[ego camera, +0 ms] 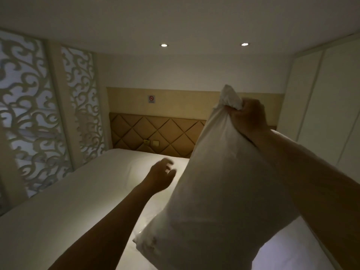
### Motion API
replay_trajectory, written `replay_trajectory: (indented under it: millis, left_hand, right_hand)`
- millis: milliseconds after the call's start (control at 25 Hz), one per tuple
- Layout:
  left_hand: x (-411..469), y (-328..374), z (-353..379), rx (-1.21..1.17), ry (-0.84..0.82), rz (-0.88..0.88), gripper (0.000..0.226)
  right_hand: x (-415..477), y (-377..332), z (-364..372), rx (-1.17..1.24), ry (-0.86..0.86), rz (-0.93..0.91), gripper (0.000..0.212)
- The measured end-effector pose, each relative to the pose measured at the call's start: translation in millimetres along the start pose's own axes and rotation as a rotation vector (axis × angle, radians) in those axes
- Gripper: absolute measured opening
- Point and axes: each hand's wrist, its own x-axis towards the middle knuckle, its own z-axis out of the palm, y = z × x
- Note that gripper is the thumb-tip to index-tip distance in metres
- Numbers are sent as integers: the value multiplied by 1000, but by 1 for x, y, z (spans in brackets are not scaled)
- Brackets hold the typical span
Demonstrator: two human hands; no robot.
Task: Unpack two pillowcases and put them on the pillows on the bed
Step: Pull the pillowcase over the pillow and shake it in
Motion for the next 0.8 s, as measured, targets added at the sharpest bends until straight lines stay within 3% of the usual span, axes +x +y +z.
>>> replay_trajectory:
  millis: [120,320,480,640,800]
  left_hand:
    - [8,93,-4,-230,41,152,10]
    - [7,153,5,-372,-163,108,52]
    - [4,185,-2,-446,-281,117,57]
    - [7,204,-5,-430,-377,180,62]
    - [6,208,1,-269,-408,255,54]
  right_hand:
    - [-20,6,21,-106,-48,94,29]
    - [-32,7,26,-17,-180,265,24]
    - [-23,10,10,349,-173,706,36]
    - [-15,11,-3,448,-382,824,31]
    - [-21,24,7,559,-294,877,28]
